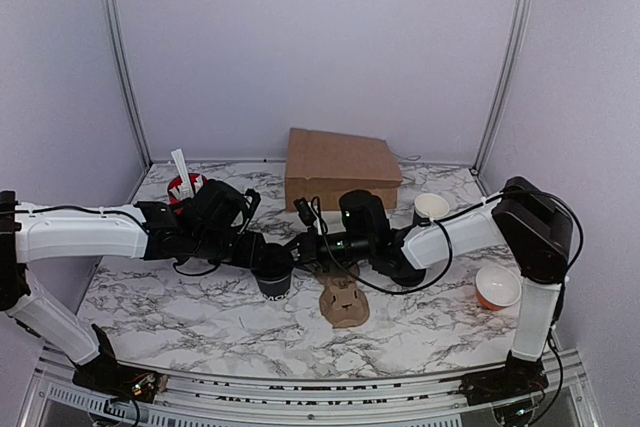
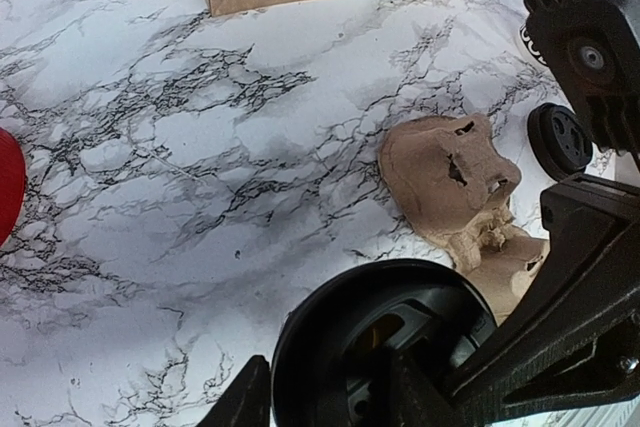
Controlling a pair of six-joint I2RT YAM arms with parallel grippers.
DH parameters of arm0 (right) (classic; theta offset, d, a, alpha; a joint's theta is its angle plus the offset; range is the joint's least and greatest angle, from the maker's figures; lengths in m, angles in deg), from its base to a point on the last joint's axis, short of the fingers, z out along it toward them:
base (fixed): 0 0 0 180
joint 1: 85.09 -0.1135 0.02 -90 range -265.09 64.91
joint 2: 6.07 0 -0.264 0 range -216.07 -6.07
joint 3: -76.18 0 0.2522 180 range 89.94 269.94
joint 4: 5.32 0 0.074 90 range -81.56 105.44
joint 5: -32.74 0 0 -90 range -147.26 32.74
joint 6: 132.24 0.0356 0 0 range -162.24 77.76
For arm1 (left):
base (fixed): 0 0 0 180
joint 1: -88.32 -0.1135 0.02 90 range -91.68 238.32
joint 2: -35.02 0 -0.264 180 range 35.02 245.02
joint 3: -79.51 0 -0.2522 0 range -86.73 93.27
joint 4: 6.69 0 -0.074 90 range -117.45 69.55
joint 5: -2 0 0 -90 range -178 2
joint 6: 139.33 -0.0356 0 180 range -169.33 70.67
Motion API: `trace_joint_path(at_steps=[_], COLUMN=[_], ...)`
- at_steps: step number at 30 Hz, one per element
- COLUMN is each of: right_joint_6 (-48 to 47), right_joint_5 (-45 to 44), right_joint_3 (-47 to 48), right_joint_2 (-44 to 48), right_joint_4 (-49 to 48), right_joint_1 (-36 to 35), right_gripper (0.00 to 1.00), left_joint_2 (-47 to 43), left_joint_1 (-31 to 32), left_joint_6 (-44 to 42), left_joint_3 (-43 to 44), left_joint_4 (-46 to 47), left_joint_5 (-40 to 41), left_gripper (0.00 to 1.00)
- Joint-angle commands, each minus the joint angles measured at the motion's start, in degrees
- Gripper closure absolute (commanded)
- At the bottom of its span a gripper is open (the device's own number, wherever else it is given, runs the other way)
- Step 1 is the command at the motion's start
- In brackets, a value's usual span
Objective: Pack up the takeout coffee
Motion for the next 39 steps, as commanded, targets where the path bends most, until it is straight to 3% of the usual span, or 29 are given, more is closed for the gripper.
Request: trace_joint_path(at_steps=[1, 10, 15, 20, 25, 28, 35, 39], right_joint_6=[-1.5, -4.7, -5.1, -5.4, -5.4, -5.4, -5.3, -5.3], right_joint_5=[-2.4, -5.4, -5.7, -5.7, -5.7, -5.7, -5.8, -5.9], right_joint_3=[-0.3, 3.5, 5.2, 6.0, 6.3, 6.3, 6.5, 6.3], right_joint_2=[-1.4, -1.6, -2.0, -2.5, -2.9, -3.2, -3.4, -3.5], right_joint_4=[11.2, 17.8, 19.0, 19.8, 19.9, 19.9, 20.0, 20.1], right_joint_1=[0.3, -0.7, -1.3, -1.3, -1.4, -1.6, -1.6, -1.6], right_gripper=[1.00, 1.00, 1.00, 1.00, 1.00, 1.00, 1.00, 1.00], left_joint_2=[-1.7, -8.7, -13.4, -17.6, -17.5, -17.1, -16.7, -11.2], left_joint_1=[0.2, -1.9, -3.2, -6.9, -8.8, -9.1, -9.7, -11.2], left_joint_6=[-0.2, -0.6, 1.8, 9.5, 15.3, 17.6, 17.3, 18.6], left_joint_3=[-0.3, 2.2, 1.0, -5.6, -13.0, -14.9, -13.7, -20.3], left_joint_4=[-6.7, -7.9, -4.6, 8.1, 20.5, 25.4, 26.6, 33.1], left_joint_5=[1.1, -0.8, -10.0, -25.0, -32.1, -35.2, -35.5, -37.6], left_gripper=[0.60, 0.59, 0.60, 0.81, 1.00, 1.00, 1.00, 1.00])
